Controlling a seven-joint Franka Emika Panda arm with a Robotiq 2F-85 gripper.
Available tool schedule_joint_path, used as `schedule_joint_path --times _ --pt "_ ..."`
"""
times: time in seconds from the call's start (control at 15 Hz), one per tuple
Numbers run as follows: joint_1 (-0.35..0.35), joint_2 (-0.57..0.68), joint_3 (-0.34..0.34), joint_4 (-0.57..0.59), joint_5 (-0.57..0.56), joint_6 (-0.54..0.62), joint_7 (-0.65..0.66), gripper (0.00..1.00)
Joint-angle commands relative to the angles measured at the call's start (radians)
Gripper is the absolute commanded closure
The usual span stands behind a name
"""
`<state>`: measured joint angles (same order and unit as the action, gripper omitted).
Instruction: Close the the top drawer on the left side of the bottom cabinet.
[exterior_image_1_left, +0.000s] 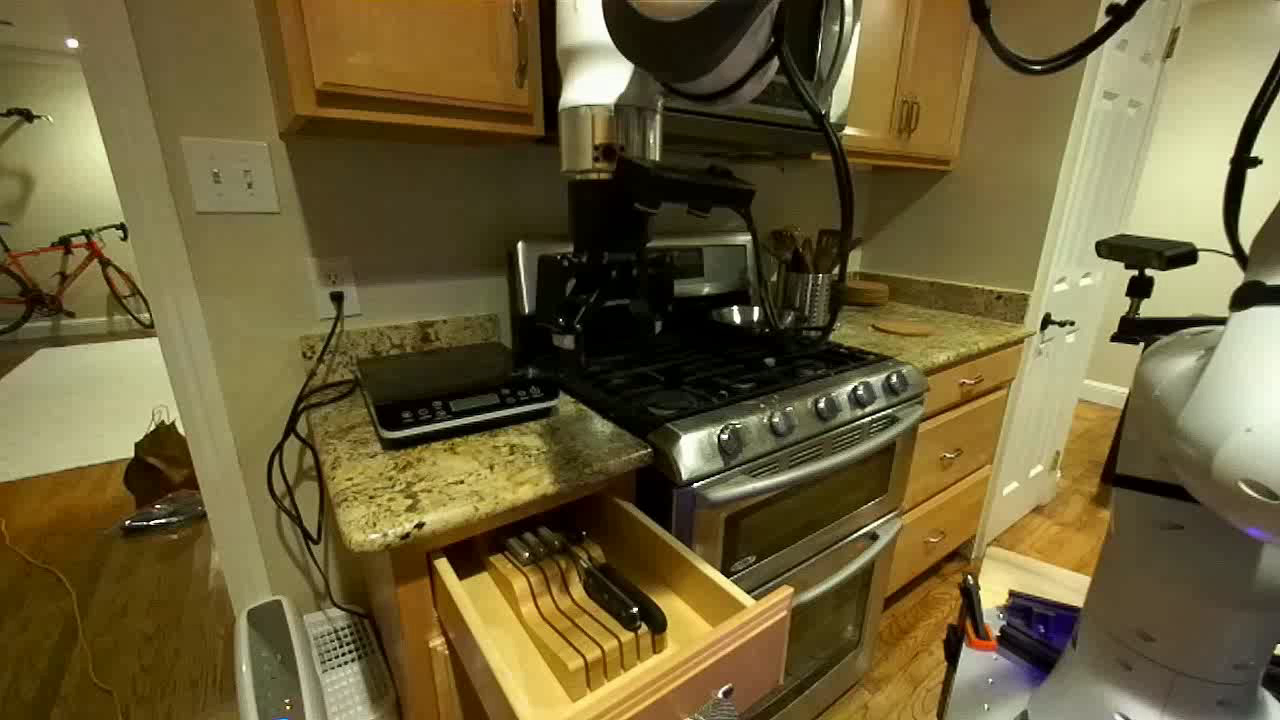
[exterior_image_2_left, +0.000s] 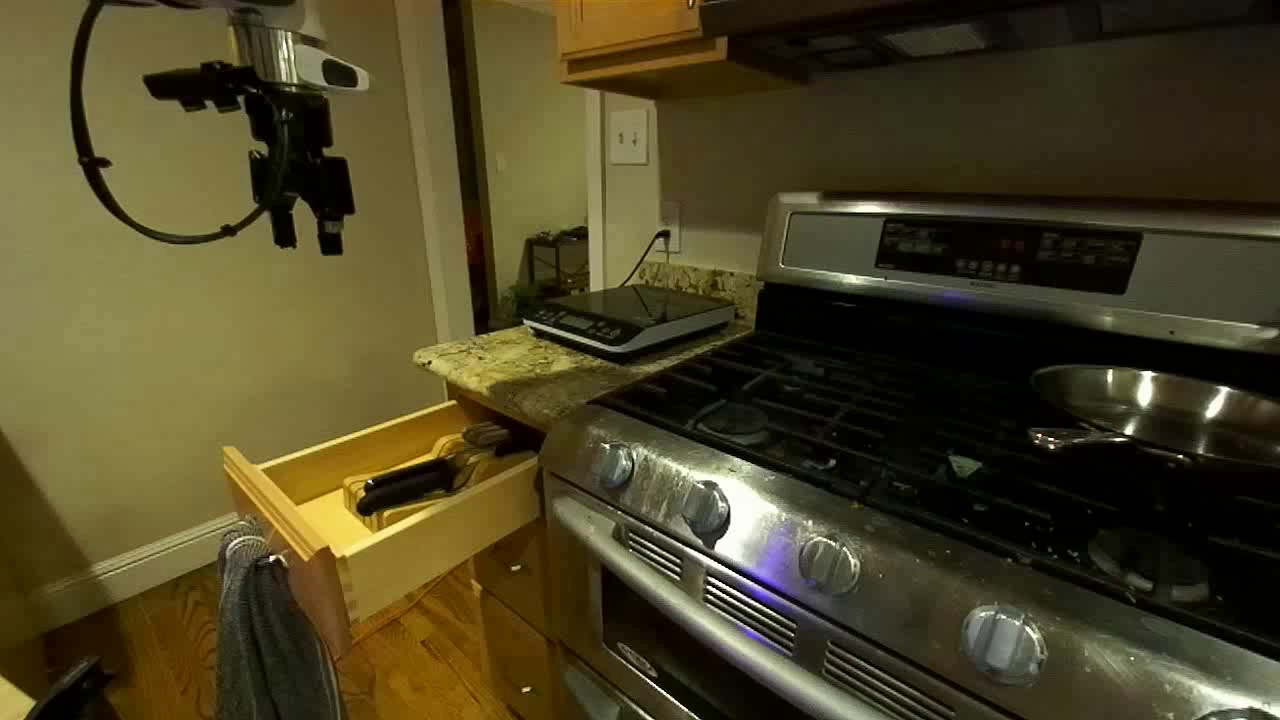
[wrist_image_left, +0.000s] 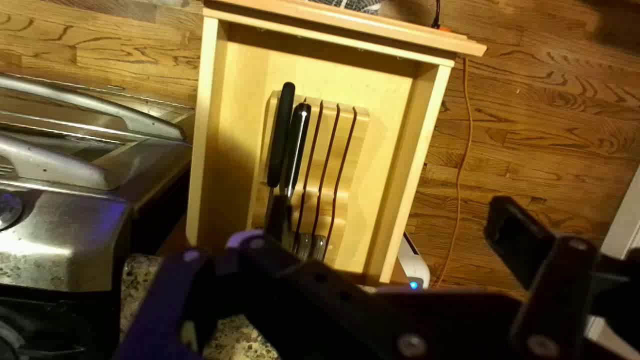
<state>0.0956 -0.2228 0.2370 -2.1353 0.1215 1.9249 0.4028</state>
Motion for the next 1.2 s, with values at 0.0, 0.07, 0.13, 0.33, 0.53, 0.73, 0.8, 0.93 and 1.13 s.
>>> schedule_joint_path --times 0.0,0.07,0.13,0.33,0.53,0.73,0.8,0.93,1.13 --pt "0.014 0.001 -0.013 0.002 -0.003 -0.002 0.003 0.0" --pt "0.014 0.001 -0.013 0.002 -0.003 -0.002 0.003 0.0" --pt "0.014 0.001 -0.013 0.002 -0.003 -0.002 0.003 0.0" --pt "0.014 0.001 -0.013 0.002 -0.003 -0.002 0.003 0.0" --pt "0.021 0.0 -0.001 -0.016 -0.033 0.036 -0.01 0.0" --pt "0.052 0.013 0.014 -0.039 -0.058 0.047 -0.073 0.0" --pt "0.066 0.017 0.021 -0.052 -0.064 0.056 -0.104 0.0" --pt "0.095 0.029 0.035 -0.078 -0.08 0.082 -0.18 0.0" --pt "0.132 0.055 0.049 -0.125 -0.104 0.14 -0.29 0.0"
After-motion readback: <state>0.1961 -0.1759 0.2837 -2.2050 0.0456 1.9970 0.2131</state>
